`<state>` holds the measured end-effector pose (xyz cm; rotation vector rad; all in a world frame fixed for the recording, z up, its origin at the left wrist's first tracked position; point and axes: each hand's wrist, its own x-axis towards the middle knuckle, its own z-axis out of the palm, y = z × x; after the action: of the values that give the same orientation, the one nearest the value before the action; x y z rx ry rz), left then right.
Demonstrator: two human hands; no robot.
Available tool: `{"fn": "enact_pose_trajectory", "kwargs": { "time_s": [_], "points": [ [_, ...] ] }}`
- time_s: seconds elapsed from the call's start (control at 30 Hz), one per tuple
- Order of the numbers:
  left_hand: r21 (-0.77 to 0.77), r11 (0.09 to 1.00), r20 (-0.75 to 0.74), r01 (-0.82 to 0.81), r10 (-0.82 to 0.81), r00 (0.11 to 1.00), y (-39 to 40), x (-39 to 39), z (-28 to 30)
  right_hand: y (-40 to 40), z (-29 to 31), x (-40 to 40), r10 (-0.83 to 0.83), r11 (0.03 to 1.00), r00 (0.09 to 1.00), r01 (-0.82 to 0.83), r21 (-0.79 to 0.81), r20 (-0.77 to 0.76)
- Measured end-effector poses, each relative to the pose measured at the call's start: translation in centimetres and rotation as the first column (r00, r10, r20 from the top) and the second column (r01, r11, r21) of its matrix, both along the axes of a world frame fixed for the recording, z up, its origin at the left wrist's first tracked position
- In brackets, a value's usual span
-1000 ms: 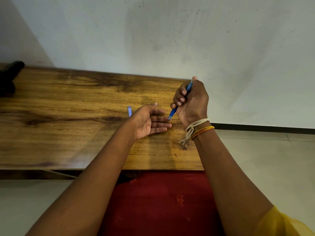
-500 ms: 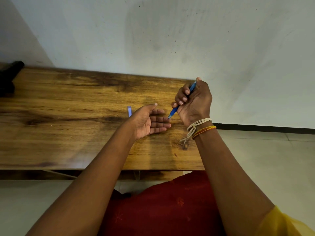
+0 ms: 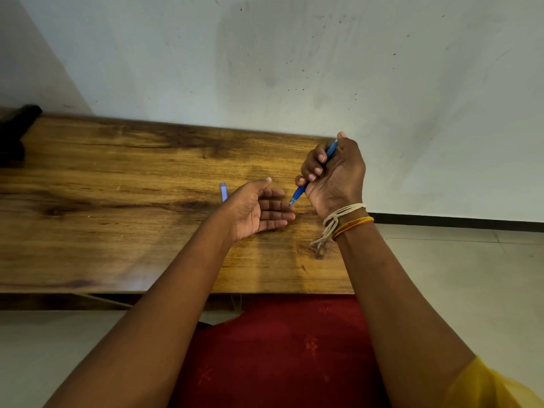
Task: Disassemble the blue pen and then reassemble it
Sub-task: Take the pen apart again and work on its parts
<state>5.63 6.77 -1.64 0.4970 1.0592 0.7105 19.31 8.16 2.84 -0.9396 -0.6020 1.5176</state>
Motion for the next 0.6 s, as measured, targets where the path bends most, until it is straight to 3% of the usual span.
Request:
{"fn": "enact_pose_trajectory", "kwargs": {
  "time_s": [0.6],
  "points": [
    [0.004,1.000,-0.009,0.000,0.000,1.000,-0.08,-0.22,-0.02,-0.22,0.24,-0.30,0.007,1.000,1.000,-0.007,0.004,0.015]
  ]
}}
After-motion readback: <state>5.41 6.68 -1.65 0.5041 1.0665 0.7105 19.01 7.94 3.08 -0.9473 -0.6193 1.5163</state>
